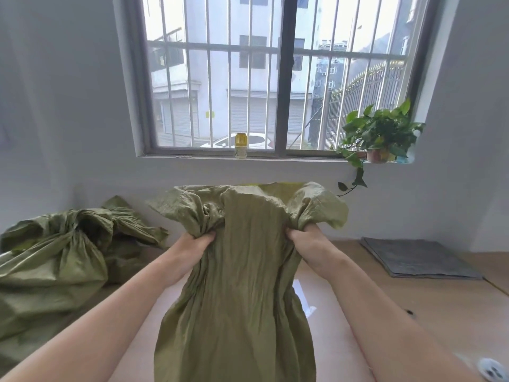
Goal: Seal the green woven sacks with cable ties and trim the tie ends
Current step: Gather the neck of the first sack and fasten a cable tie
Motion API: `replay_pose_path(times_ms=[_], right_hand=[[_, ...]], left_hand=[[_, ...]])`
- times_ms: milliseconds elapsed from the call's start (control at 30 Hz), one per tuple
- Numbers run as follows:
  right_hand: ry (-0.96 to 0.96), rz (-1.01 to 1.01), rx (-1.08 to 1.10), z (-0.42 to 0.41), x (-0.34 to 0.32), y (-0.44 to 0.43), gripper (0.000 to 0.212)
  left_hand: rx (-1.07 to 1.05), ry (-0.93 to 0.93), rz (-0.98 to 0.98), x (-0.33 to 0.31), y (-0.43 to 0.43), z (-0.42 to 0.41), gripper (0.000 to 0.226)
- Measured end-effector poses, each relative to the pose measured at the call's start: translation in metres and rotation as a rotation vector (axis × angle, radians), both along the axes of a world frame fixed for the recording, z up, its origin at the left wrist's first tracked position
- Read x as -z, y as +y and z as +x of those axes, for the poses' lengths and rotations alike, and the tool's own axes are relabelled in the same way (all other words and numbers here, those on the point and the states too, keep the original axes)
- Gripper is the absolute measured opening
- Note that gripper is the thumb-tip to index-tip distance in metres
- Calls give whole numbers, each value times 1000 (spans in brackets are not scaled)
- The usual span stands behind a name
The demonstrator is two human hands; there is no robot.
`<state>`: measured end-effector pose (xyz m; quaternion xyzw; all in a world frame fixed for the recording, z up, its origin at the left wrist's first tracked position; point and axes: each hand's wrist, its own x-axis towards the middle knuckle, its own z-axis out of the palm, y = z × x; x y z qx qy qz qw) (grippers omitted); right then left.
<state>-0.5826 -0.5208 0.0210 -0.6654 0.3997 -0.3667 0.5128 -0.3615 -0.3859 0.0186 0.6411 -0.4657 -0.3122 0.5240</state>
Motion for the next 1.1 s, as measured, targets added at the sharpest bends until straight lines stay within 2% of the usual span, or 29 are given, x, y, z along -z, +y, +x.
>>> replay_pose_path(times_ms=[100, 233, 333, 500, 600, 767, 900, 1033, 1100], right_hand=[[14, -30, 33, 5, -2, 3, 28], [23, -43, 47, 8, -4, 7, 23], [10, -70, 32, 11, -7, 13, 22], [-98, -11, 12, 13, -7, 15, 19], [-178, 14, -41, 11, -3, 13, 39], [-194, 12, -59, 17, -1, 9, 52], [-171, -1, -71, 20, -2, 10, 54], [-111, -61, -48, 26, -2, 11, 49], [-115, -63, -51, 29, -3, 13, 47]], left_hand=[[46, 87, 7, -4, 0, -7, 25], [55, 33, -59, -4, -3, -9, 62], [80, 9, -66, -4, -6, -14, 50], [-102, 265, -127, 1, -18, -22, 26], [-116, 373, -131, 2, -22, -21, 38], [-91, 465, -117, 3, -26, -24, 41], [-89, 434, -119, 4, -31, -30, 27], [-97, 341, -101, 3, -35, -36, 28], [-89, 301, -71, 3, -36, -36, 38]])
